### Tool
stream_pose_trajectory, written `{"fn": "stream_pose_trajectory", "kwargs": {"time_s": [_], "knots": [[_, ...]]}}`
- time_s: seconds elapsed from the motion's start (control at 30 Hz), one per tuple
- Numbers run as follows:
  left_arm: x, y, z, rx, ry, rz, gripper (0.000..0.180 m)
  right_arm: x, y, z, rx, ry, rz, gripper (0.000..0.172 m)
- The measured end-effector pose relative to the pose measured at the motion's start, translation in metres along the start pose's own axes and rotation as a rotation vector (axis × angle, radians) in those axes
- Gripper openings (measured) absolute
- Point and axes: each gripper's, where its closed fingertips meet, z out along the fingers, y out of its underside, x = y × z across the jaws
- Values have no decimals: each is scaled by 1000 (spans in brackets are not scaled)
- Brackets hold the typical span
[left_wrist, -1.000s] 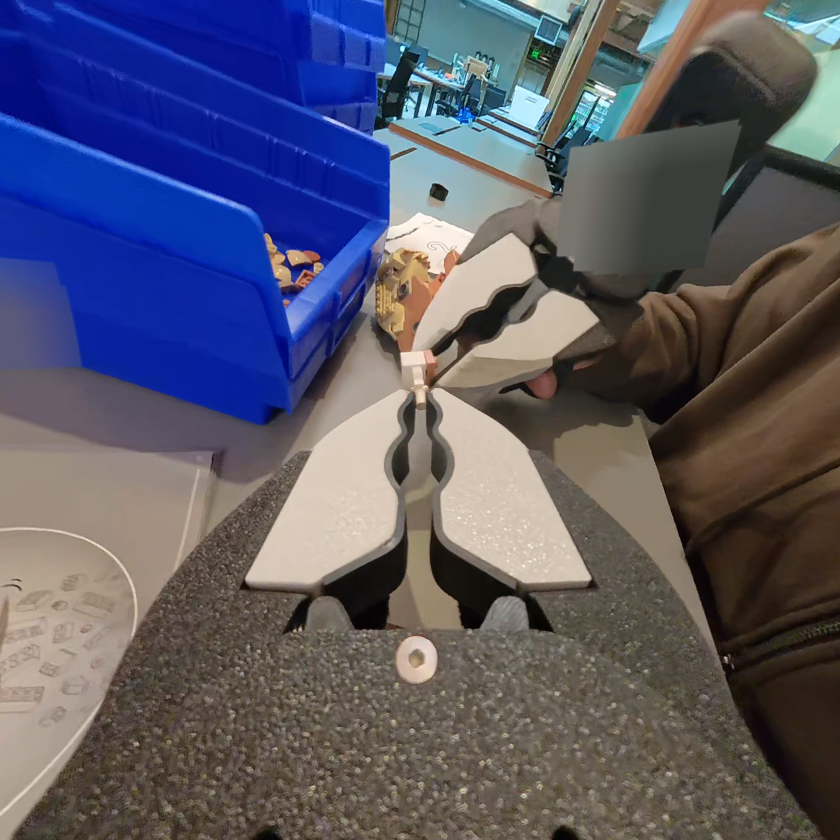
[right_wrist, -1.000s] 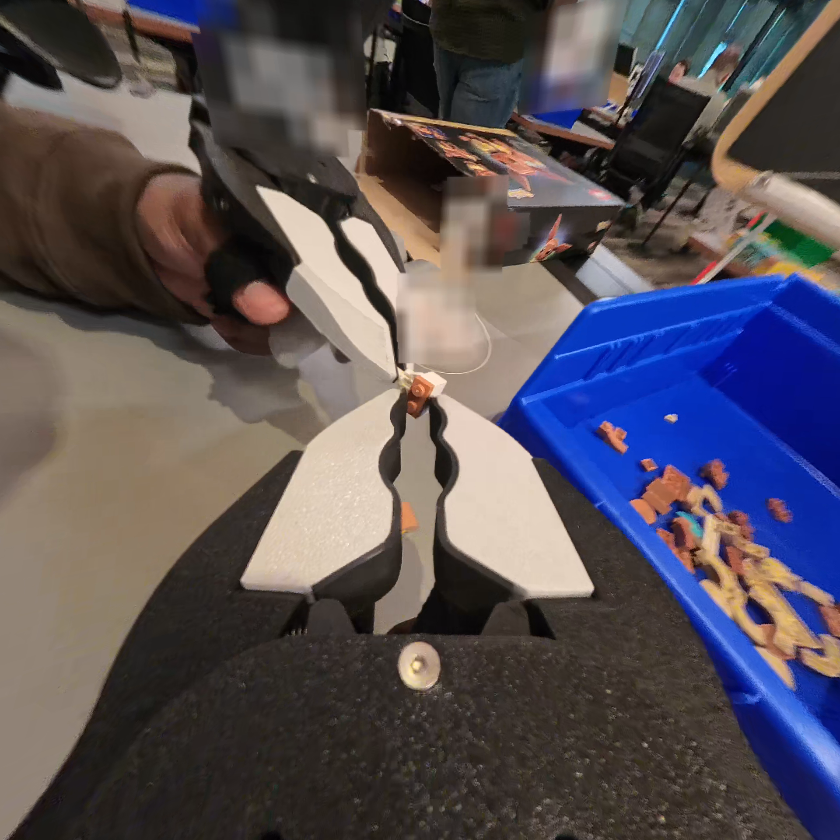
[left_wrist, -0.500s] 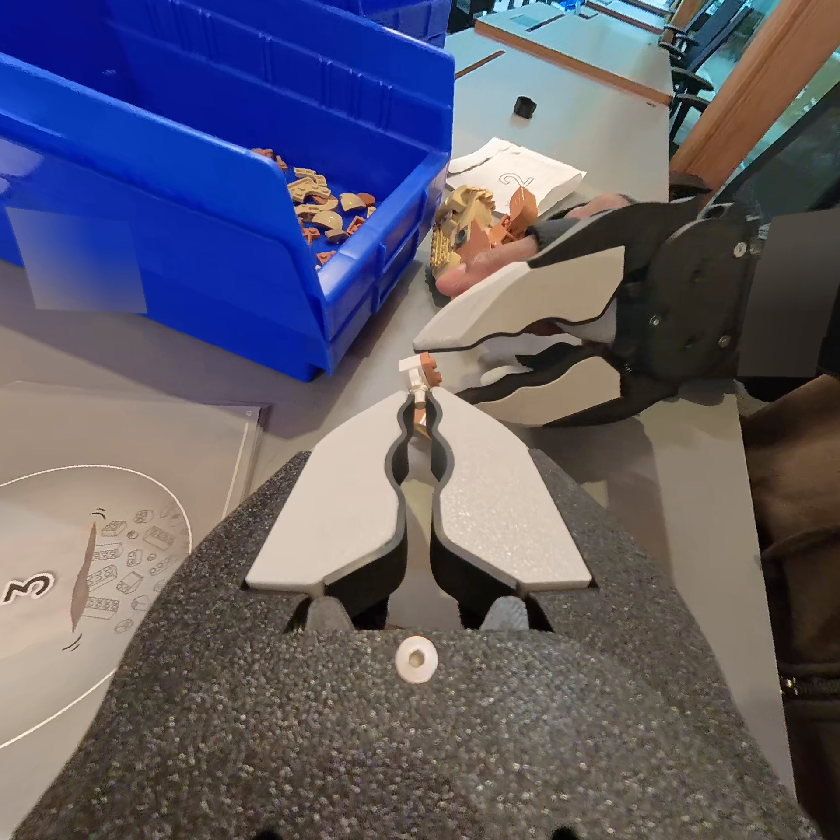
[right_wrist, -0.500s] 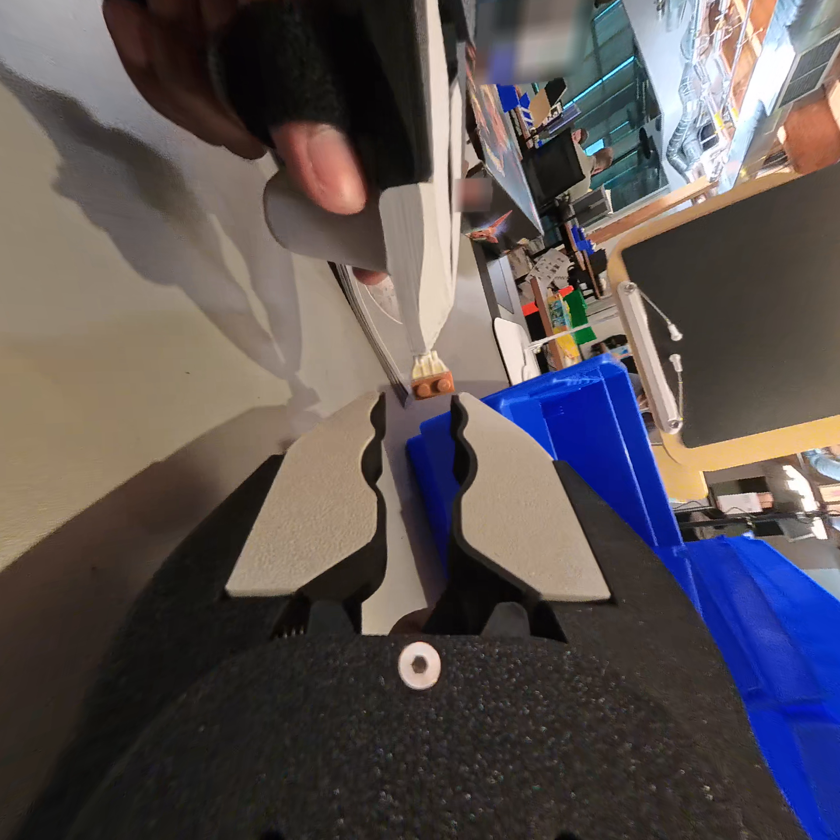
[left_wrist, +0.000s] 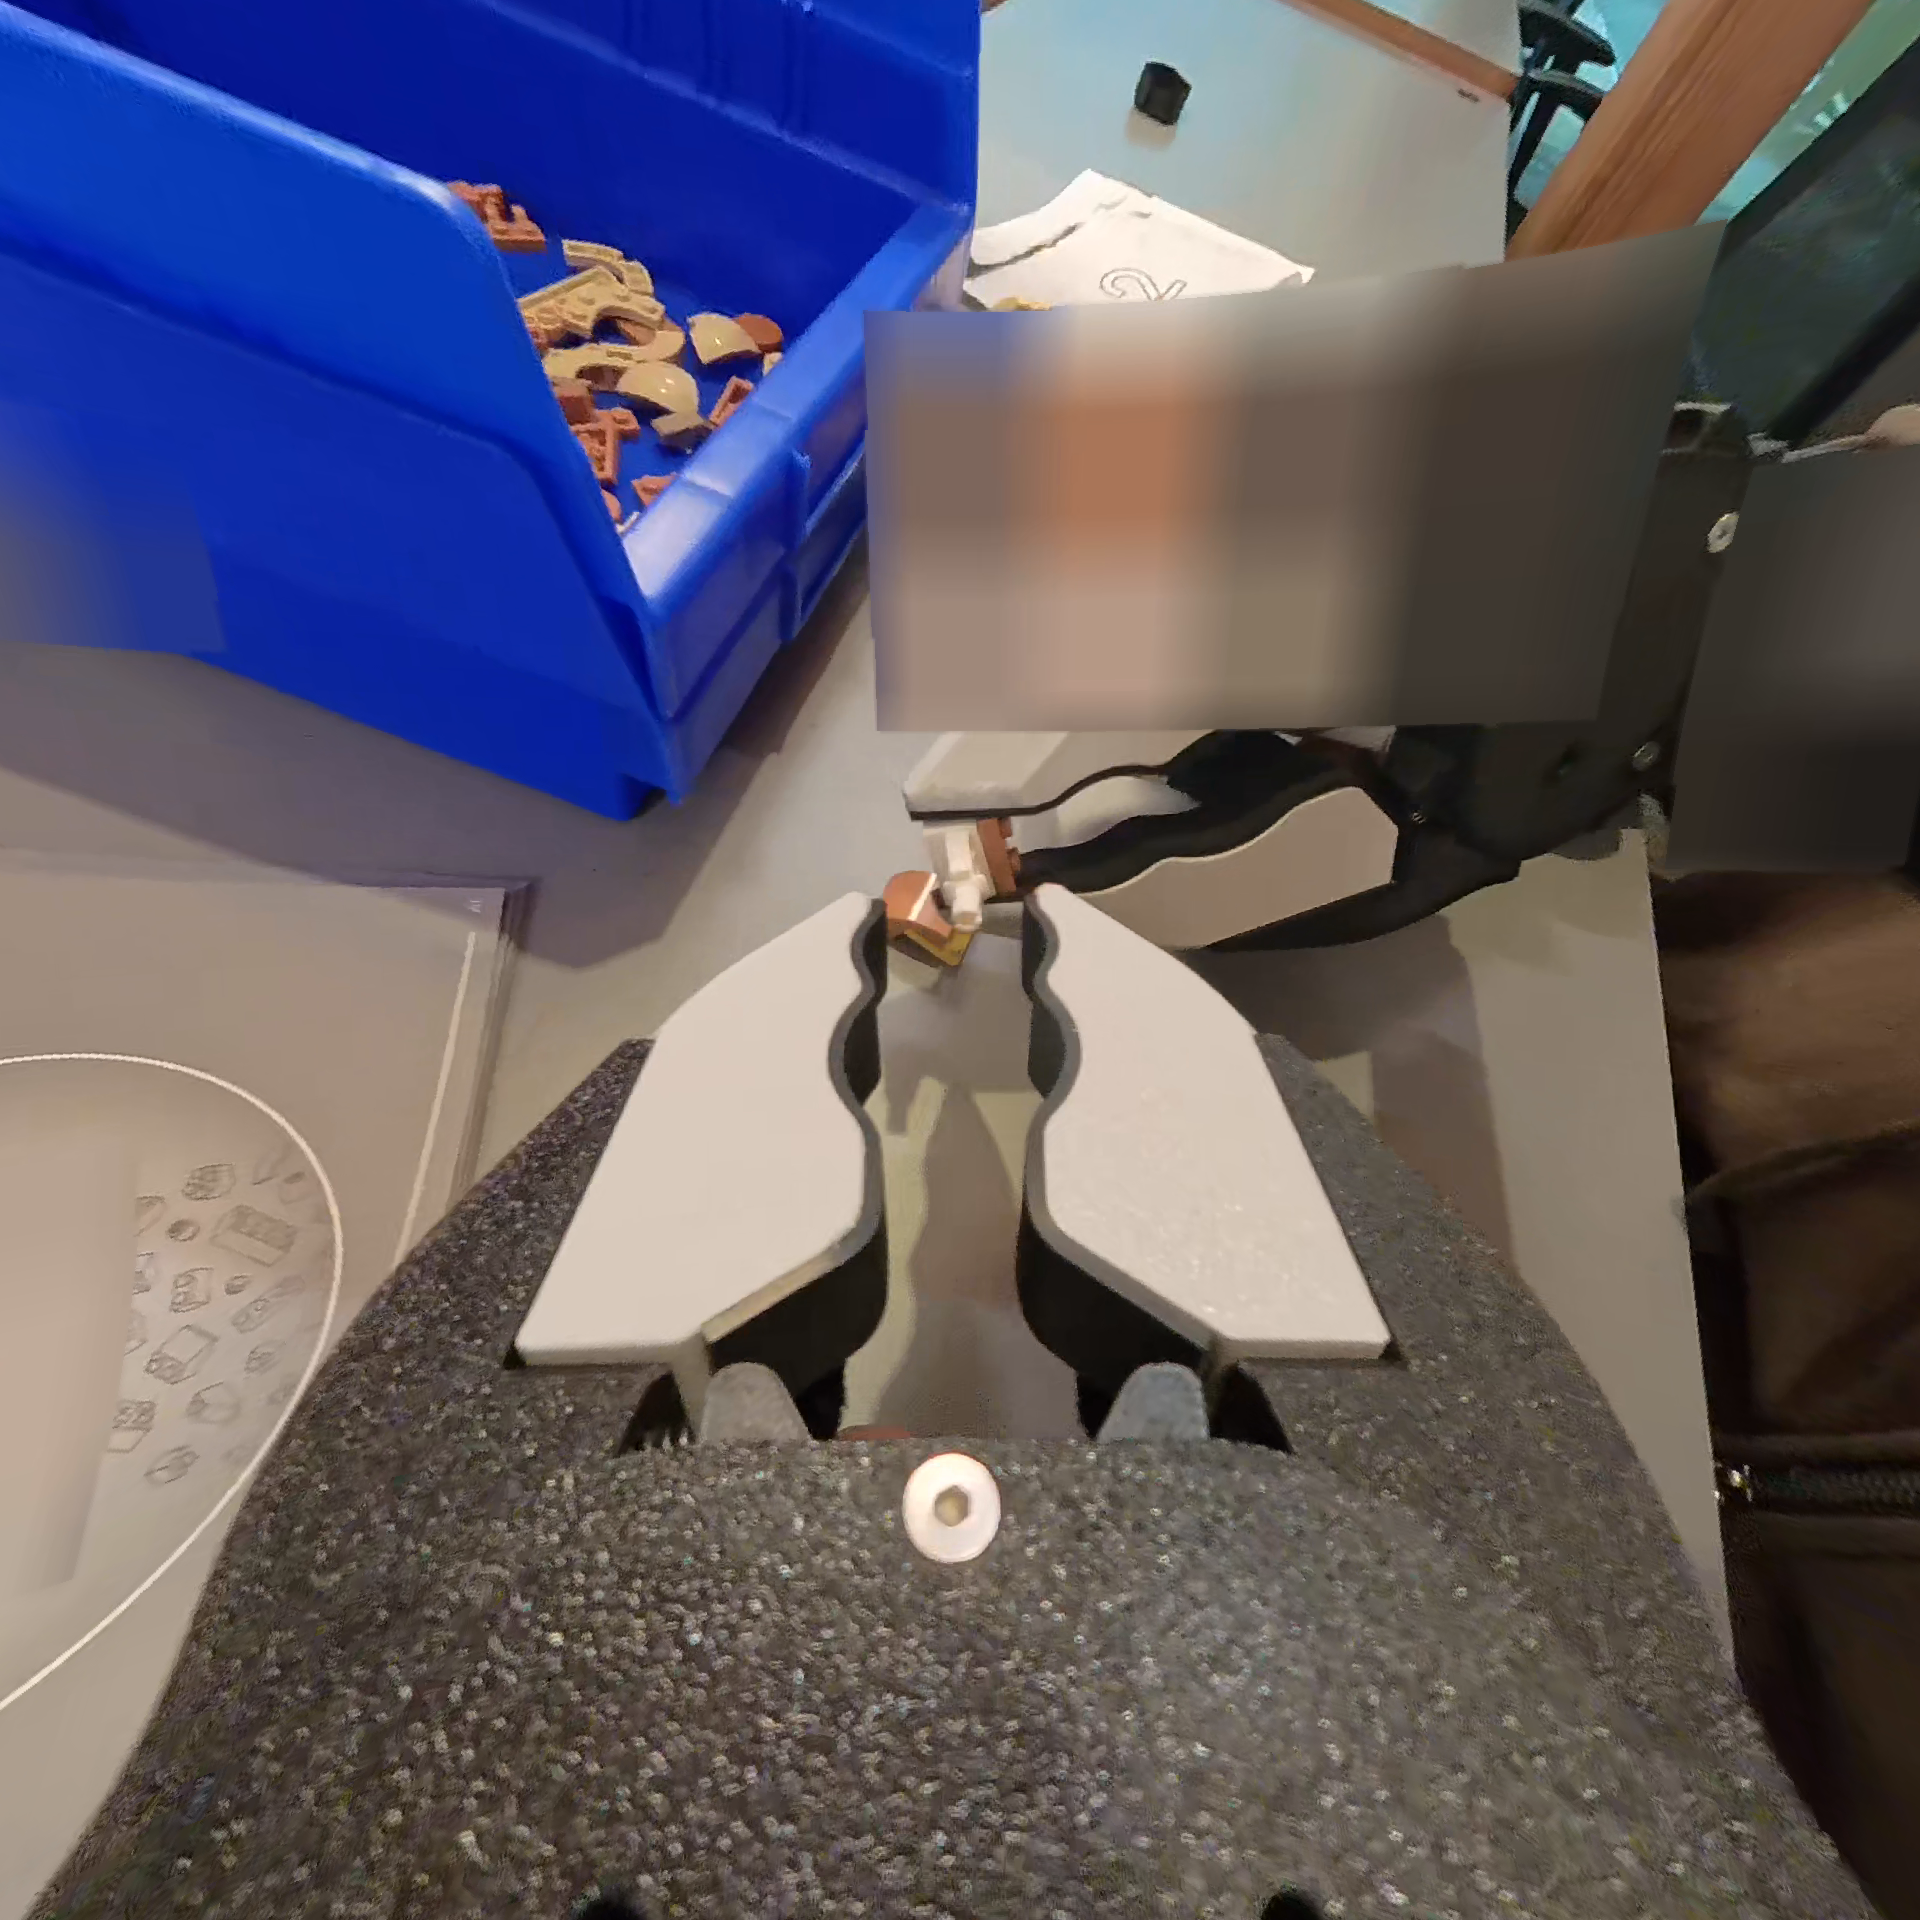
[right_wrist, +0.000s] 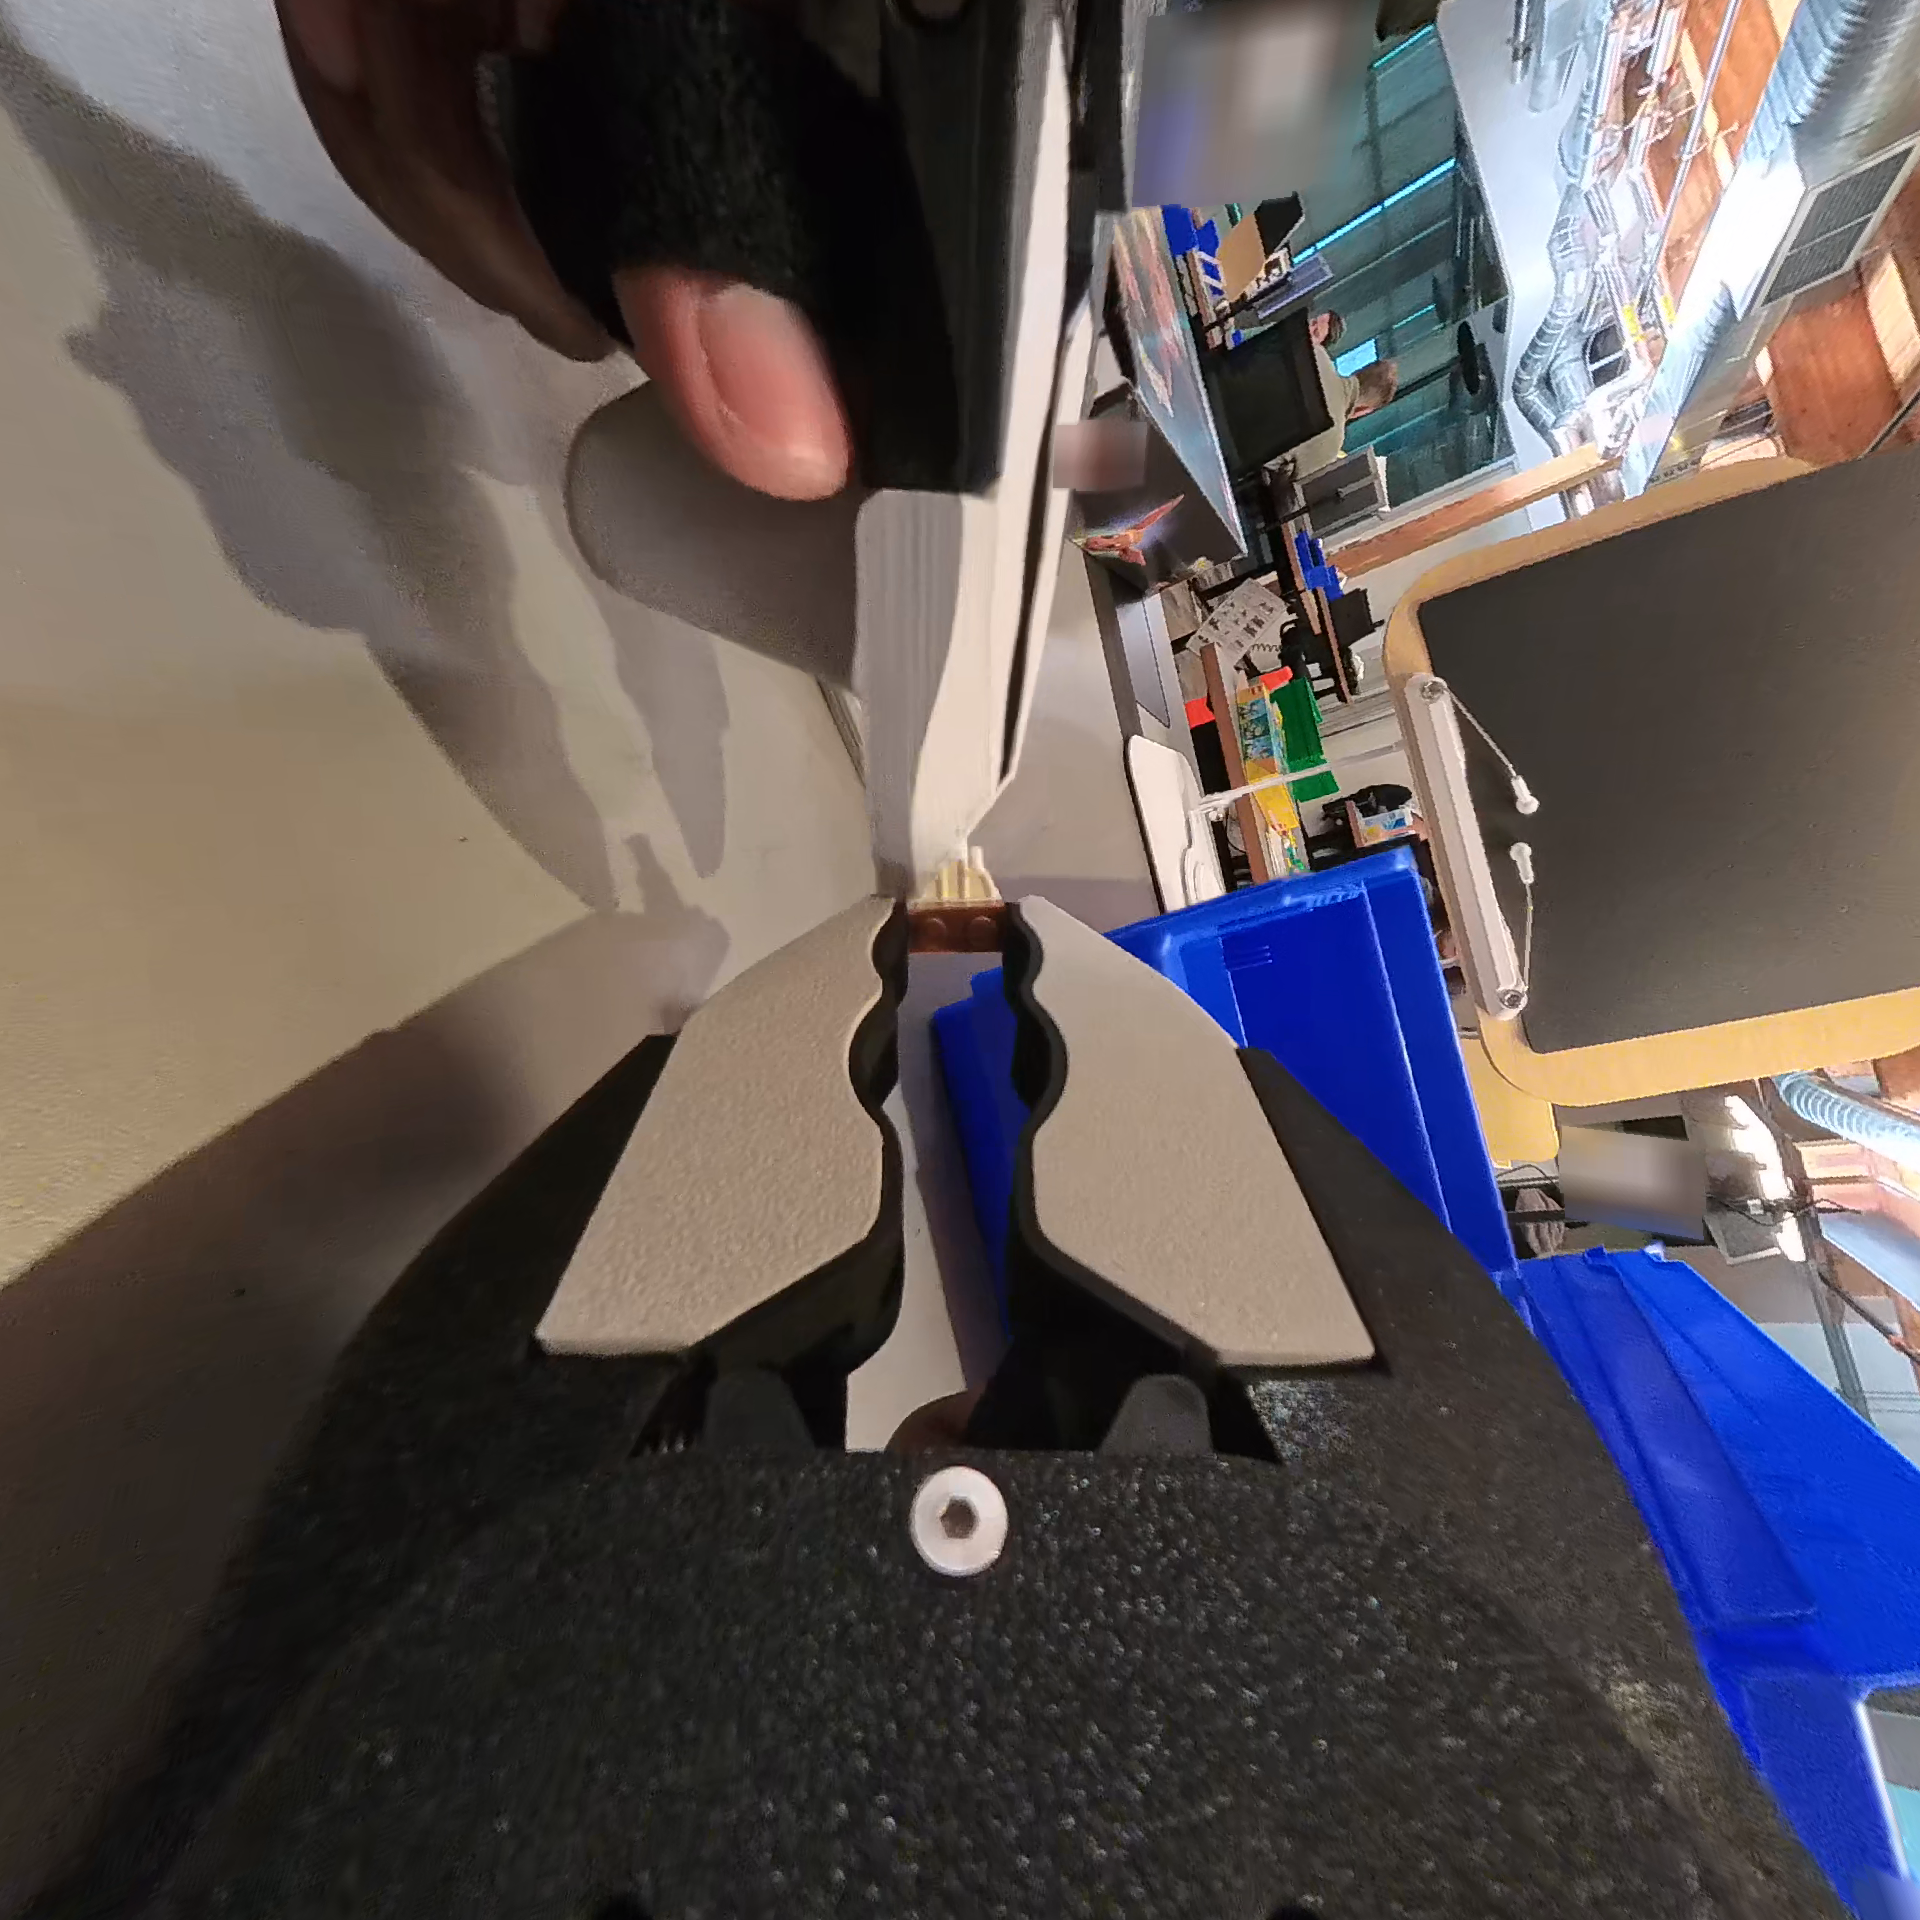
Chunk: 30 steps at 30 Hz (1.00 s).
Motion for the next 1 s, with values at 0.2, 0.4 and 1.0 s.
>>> {"fn": "stream_pose_trajectory", "kwargs": {"time_s": [0.2,0.4,1.0], "knots": [[5,-6,-1,50,61,-33,8,-1,-3,-2,19,-7,-5,17],[4,-5,1,80,75,-37,7,-2,-3,-2,20,-7,-18,17],[7,-11,-4,170,301,-402,6,4,-11,-9,59,64,-141,17]]}}
